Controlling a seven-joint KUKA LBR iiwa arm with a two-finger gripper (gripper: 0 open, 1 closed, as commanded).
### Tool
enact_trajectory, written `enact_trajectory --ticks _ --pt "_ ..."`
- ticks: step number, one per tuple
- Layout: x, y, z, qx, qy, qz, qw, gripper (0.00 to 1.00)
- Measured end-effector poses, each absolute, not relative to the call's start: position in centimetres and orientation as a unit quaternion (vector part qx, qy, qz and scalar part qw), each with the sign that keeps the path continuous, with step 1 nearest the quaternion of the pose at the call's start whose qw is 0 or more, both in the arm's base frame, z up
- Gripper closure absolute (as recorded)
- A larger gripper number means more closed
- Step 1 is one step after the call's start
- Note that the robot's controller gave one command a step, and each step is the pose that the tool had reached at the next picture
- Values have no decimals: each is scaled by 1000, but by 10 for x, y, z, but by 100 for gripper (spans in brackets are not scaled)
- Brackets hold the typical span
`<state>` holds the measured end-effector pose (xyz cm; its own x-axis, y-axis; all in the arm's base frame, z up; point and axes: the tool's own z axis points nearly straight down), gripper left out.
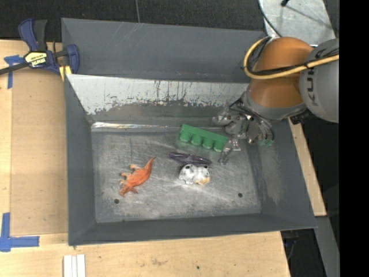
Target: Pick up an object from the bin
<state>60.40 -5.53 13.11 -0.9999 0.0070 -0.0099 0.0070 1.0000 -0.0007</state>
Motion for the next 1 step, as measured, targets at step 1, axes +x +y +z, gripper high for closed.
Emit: enact_trajectory --ticks 1 --pt "603 -67 80 -28 1000 -1 3 0"
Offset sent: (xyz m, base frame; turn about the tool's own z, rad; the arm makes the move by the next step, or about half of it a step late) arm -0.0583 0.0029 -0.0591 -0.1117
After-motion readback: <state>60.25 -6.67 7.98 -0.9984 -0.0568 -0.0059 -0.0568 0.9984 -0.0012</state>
